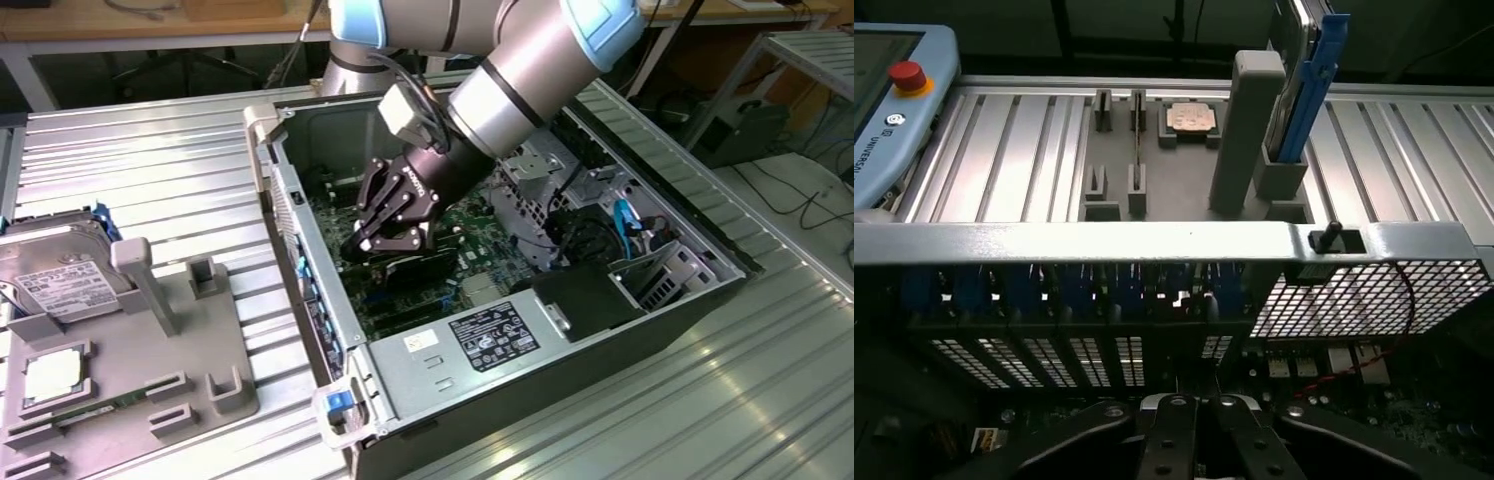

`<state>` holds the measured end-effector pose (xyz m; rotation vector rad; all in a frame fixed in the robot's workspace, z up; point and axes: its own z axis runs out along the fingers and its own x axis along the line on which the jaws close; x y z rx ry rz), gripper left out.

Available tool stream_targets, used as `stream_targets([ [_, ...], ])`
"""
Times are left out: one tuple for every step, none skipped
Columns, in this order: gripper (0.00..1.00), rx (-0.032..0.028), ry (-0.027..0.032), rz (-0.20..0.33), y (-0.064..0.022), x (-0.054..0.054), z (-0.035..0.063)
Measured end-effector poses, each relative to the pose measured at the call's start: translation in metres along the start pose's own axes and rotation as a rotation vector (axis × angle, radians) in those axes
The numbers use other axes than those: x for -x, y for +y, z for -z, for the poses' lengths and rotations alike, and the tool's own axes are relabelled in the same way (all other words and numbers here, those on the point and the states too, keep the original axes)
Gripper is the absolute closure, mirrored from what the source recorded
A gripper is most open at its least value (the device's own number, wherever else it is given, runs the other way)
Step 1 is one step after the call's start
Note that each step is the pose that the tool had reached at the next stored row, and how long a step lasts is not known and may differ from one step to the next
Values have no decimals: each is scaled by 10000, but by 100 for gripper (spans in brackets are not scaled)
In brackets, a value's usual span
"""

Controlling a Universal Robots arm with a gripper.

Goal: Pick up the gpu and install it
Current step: 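Press down on the gpu until it lock into place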

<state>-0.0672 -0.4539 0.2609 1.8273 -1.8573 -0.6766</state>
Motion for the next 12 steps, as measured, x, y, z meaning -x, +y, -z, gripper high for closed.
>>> stream_targets([
  [89, -17, 2, 4, -1, 3, 1],
  [89, -53, 7, 10, 0, 6, 2],
  [89, -112, 8, 21, -1, 7, 2],
  [89, -181, 5, 32, -1, 8, 2],
  [89, -248, 3, 40, -1, 8, 2],
  [89, -284, -4, 49, -3, 9, 0],
  [89, -288, -6, 52, -4, 9, 0],
  [89, -287, -6, 51, -3, 9, 0],
  [89, -287, -5, 50, -2, 9, 0],
  [89, -287, -5, 50, -2, 9, 0],
  [89, -287, -5, 49, -2, 9, 0],
  [89, -287, -5, 50, -2, 9, 0],
])
